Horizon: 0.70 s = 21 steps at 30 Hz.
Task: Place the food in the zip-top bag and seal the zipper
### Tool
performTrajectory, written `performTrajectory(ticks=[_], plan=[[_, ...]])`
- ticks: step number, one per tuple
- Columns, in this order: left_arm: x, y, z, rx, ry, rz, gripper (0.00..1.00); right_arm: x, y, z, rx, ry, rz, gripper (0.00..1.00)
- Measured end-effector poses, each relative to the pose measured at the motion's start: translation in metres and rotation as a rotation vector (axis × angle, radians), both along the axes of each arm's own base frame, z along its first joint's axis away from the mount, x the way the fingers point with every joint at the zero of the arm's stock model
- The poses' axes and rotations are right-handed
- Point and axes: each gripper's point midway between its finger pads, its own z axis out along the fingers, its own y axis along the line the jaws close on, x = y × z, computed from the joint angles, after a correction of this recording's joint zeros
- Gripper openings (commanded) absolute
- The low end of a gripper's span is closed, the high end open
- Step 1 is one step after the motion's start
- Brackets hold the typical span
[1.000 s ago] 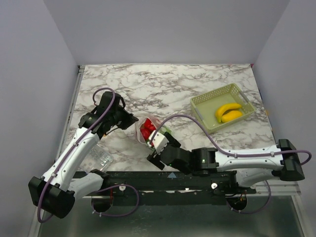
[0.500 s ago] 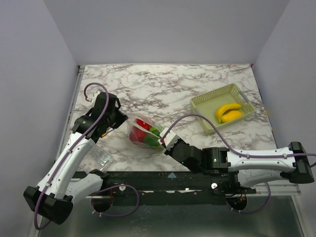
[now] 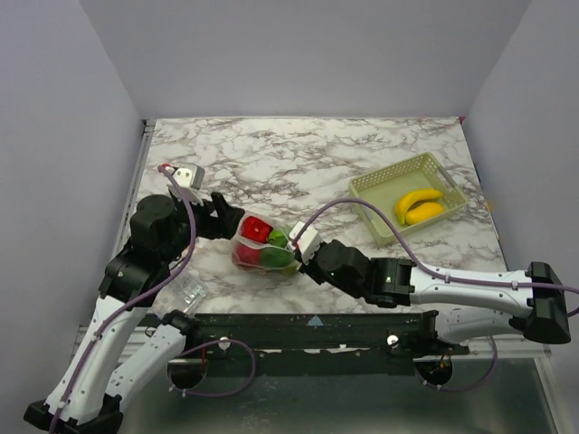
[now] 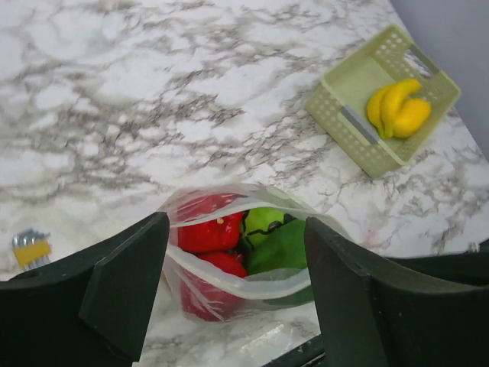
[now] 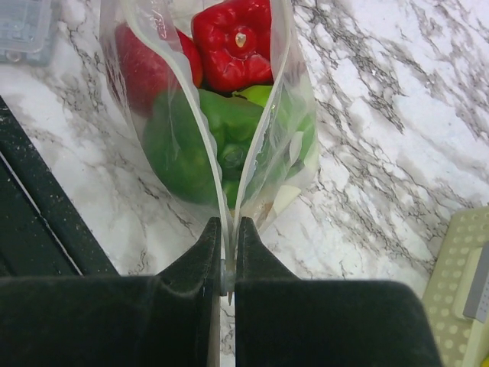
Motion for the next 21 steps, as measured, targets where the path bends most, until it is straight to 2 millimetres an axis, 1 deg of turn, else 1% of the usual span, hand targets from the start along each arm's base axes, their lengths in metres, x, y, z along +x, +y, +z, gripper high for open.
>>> performTrajectory(ticks=[1,3,4,5,6,7,8,9,11,13,17,21], plan=[[-0.002,-0.004,0.007,0.01,-0.045,-0.044,0.86,0.001,0.001,-0.002,-0.001,0.011,0.008,0.0],[-0.012,-0.023,0.02,0.043,-0.182,-0.188,0.88,0.004,0.0,-0.003,0.004,0.029,0.016,0.0],[-0.019,-0.034,0.022,0.064,-0.256,-0.267,0.89,0.006,0.0,-0.003,0.009,0.036,0.019,0.0],[-0.028,-0.045,0.019,0.095,-0.331,-0.357,0.91,0.007,0.0,-0.003,0.014,0.044,0.024,0.0],[-0.034,-0.053,0.015,0.115,-0.378,-0.416,0.91,0.008,0.0,-0.003,0.019,0.049,0.026,0.0],[-0.042,-0.062,0.003,0.161,-0.434,-0.502,0.91,0.009,0.0,-0.002,0.025,0.054,0.027,0.0],[-0.047,-0.068,-0.004,0.189,-0.467,-0.557,0.92,0.01,0.0,-0.001,0.031,0.057,0.029,0.0],[-0.054,-0.075,-0.018,0.255,-0.519,-0.648,0.92,0.01,0.0,0.0,0.037,0.061,0.035,0.0],[-0.061,-0.084,-0.033,0.33,-0.581,-0.752,0.92,0.008,0.001,0.003,0.05,0.067,0.048,0.0],[-0.064,-0.09,-0.037,0.39,-0.645,-0.828,0.93,0.006,0.001,0.005,0.062,0.072,0.061,0.0],[-0.06,-0.107,-0.033,0.485,-0.745,-0.935,0.93,0.003,0.001,0.01,0.079,0.077,0.08,0.0],[-0.058,-0.123,-0.031,0.51,-0.775,-1.02,0.93,0.001,0.001,0.012,0.086,0.079,0.09,0.0]])
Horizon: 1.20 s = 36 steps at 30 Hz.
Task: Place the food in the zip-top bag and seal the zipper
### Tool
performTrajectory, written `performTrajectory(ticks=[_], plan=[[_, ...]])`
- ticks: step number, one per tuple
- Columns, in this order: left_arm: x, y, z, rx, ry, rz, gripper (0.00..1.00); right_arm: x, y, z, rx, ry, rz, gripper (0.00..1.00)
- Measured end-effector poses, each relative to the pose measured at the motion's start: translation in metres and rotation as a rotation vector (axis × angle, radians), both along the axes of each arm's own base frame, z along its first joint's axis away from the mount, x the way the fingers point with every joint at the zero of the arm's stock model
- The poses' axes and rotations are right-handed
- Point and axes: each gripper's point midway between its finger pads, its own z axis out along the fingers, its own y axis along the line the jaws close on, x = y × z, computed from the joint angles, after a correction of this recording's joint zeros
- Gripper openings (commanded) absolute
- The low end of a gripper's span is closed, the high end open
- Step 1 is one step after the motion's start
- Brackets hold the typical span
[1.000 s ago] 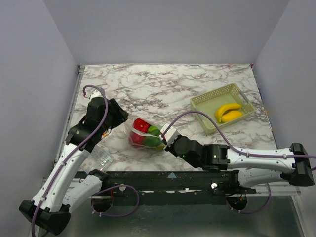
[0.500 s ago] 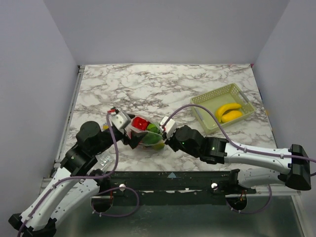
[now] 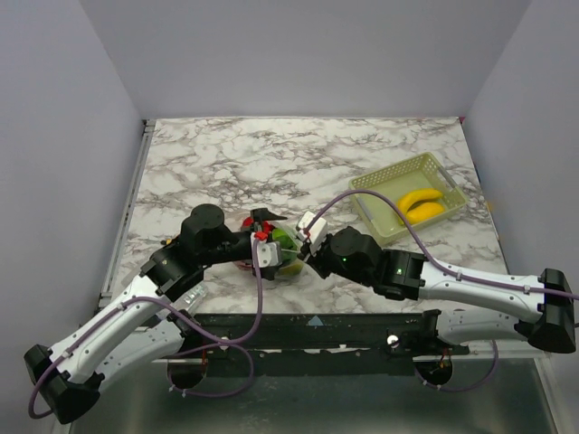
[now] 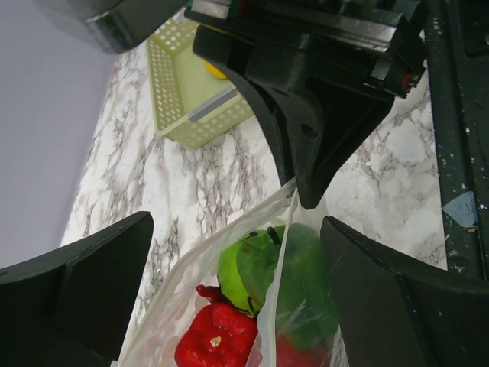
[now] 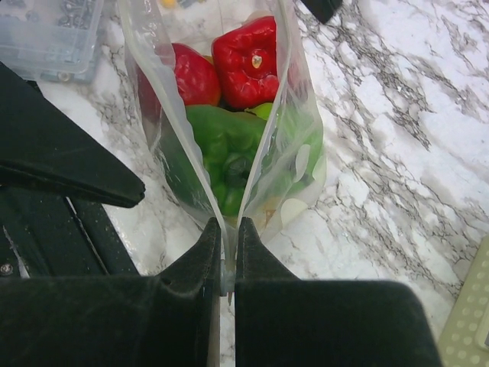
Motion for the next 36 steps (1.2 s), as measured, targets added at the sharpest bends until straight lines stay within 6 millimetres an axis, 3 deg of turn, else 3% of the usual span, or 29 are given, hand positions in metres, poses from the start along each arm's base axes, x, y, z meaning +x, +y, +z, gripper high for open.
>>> performTrajectory(ticks=[6,9,12,24,25,27,29,31,36], plan=[[-0.01,-0.012,0.0,0.042,0.024,-0.118,0.89,-0.004,0.002,0.0,0.004,0.009,0.023,0.0],[-0.014,-0.016,-0.004,0.06,0.042,-0.156,0.82,-0.005,0.003,0.0,0.003,0.011,0.034,0.0],[-0.016,-0.018,-0.013,0.084,0.072,-0.179,0.61,-0.006,0.003,0.0,0.004,0.012,0.037,0.0],[-0.006,-0.017,-0.029,0.086,0.033,-0.135,0.1,-0.008,0.003,0.004,0.018,0.013,0.047,0.0],[-0.005,-0.017,-0.029,0.084,0.03,-0.13,0.07,-0.008,0.002,0.004,0.017,0.013,0.046,0.05],[-0.002,-0.017,-0.03,0.082,0.021,-0.115,0.01,-0.007,0.001,0.003,0.017,0.02,0.039,0.27],[-0.001,-0.017,-0.03,0.081,0.019,-0.109,0.0,-0.007,0.001,0.002,0.022,0.037,0.028,0.51],[-0.001,-0.017,-0.03,0.079,0.018,-0.107,0.0,-0.01,-0.001,0.0,0.024,0.069,0.017,0.66],[-0.001,-0.017,-0.028,0.074,0.015,-0.107,0.0,-0.018,-0.01,0.014,0.073,0.15,-0.027,0.68]])
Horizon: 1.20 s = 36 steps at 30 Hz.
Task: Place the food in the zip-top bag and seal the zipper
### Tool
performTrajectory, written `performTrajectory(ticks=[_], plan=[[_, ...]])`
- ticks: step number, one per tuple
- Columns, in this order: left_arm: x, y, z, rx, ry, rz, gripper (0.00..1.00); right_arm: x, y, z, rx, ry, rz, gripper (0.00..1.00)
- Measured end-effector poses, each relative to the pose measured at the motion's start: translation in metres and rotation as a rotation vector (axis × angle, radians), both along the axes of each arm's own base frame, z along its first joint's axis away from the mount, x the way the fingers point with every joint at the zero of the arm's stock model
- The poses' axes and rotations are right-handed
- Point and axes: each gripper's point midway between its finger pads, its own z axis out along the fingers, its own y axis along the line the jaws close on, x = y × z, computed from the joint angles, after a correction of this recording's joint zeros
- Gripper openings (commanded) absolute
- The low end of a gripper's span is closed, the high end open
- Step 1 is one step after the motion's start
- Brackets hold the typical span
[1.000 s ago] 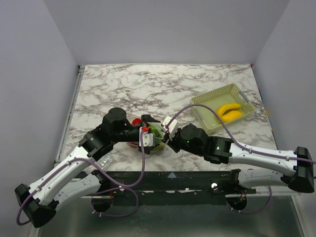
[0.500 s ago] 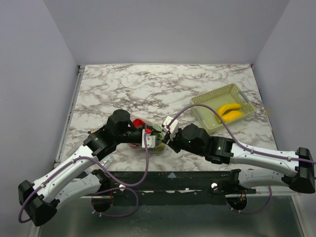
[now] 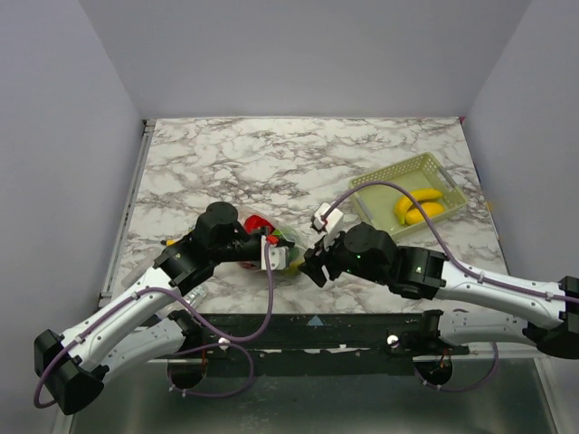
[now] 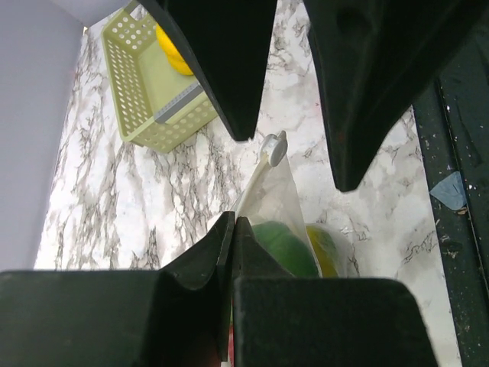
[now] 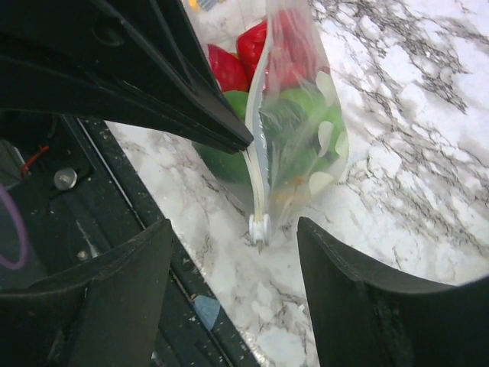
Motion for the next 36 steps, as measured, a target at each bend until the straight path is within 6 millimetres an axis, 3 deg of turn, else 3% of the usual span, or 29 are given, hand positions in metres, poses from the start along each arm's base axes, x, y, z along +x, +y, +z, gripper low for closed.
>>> performTrajectory(ticks=[6,10,16,22,31,33,36], plan=[[0.0,-0.001,-0.003,0.006,0.013,0.0,0.0,-0.004,-0.016,0.029,0.062,0.065,-0.082,0.44],[0.0,-0.001,-0.004,0.014,0.027,0.0,0.0,-0.007,-0.019,0.032,0.055,0.094,-0.093,0.42],[-0.001,-0.002,0.0,0.018,0.042,-0.002,0.0,-0.009,-0.019,0.017,-0.007,0.111,-0.075,0.42],[-0.002,-0.001,-0.001,0.029,0.065,-0.005,0.0,-0.003,-0.019,0.005,-0.074,0.088,-0.078,0.49],[-0.006,-0.003,-0.001,0.027,0.078,-0.021,0.0,0.013,-0.021,0.007,-0.102,0.011,-0.13,0.58],[-0.006,-0.003,-0.001,0.028,0.081,-0.025,0.0,0.015,-0.016,0.006,-0.084,-0.012,-0.111,0.55],[-0.007,-0.004,0.002,0.023,0.082,-0.028,0.0,0.017,-0.008,0.0,-0.073,-0.039,-0.087,0.41]])
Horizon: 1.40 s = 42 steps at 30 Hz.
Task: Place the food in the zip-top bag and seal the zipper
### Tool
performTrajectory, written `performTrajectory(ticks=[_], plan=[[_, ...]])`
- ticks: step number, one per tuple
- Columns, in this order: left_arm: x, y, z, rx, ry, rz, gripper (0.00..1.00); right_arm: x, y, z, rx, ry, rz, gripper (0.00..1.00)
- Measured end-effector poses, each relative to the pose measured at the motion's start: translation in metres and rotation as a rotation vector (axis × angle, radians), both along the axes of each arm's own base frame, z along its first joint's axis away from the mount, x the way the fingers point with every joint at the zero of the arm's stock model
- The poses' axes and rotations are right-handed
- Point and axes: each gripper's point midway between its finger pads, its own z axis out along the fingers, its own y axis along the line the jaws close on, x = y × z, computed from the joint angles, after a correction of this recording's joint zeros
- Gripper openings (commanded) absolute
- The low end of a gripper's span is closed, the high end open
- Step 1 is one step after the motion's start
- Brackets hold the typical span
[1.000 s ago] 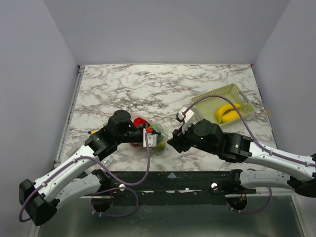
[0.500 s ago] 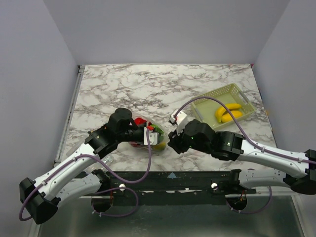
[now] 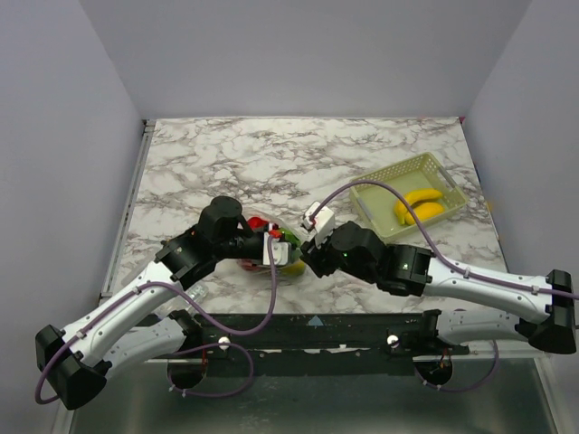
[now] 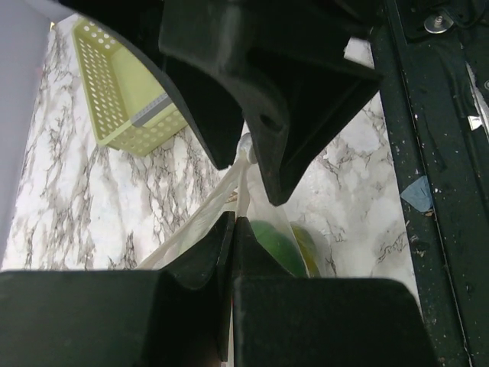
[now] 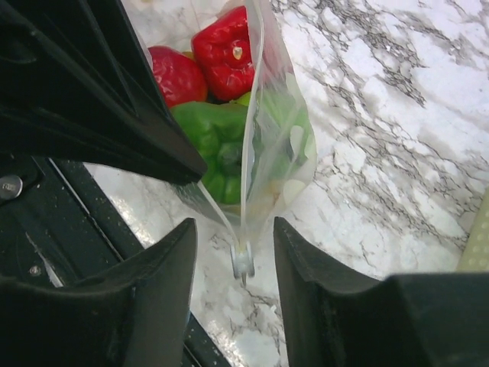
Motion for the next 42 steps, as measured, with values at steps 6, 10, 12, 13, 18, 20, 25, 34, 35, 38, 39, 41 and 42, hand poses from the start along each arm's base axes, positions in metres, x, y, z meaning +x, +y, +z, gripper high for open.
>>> performTrajectory(ticks=[6,10,12,13,18,20,25,34,35,38,39,41,42], plan=[[-0.002,0.0,0.001,-0.006,0.008,-0.005,0.53,0.005,0.011,-0.015,-0.022,-0.03,0.029,0.01],[0.0,-0.001,0.006,-0.022,0.003,0.003,0.99,0.003,0.013,-0.017,-0.012,-0.042,0.056,0.0],[0.001,-0.002,0.008,-0.032,0.006,0.009,0.99,0.002,0.013,-0.017,-0.008,-0.046,0.066,0.0],[0.001,-0.003,0.009,-0.035,0.008,0.011,0.98,0.001,0.014,-0.016,-0.005,-0.048,0.071,0.0],[0.005,-0.007,-0.002,-0.009,0.038,0.012,0.89,-0.003,0.014,-0.01,0.019,-0.058,0.099,0.0],[0.006,-0.008,-0.009,0.009,0.054,0.011,0.73,-0.004,0.014,-0.007,0.031,-0.06,0.107,0.0],[0.009,-0.008,-0.011,0.014,0.049,0.02,0.5,-0.008,0.016,-0.007,0.037,-0.052,0.127,0.0],[0.008,-0.007,-0.012,0.026,0.056,0.019,0.0,-0.007,0.011,-0.01,0.003,-0.042,0.121,0.52],[0.008,-0.006,-0.013,0.028,0.056,0.019,0.0,-0.008,0.008,-0.007,-0.016,-0.025,0.115,0.6],[0.008,-0.007,-0.01,0.025,0.051,0.018,0.0,-0.009,0.008,0.024,-0.001,-0.003,0.098,0.65],[0.008,-0.006,-0.009,0.024,0.05,0.019,0.0,-0.01,0.008,0.038,0.023,0.001,0.091,0.65],[0.009,-0.006,-0.009,0.023,0.05,0.02,0.0,-0.012,0.007,0.06,0.067,0.008,0.082,0.64],[0.008,-0.006,-0.008,0.023,0.05,0.02,0.0,-0.013,0.005,0.066,0.079,0.013,0.08,0.64]])
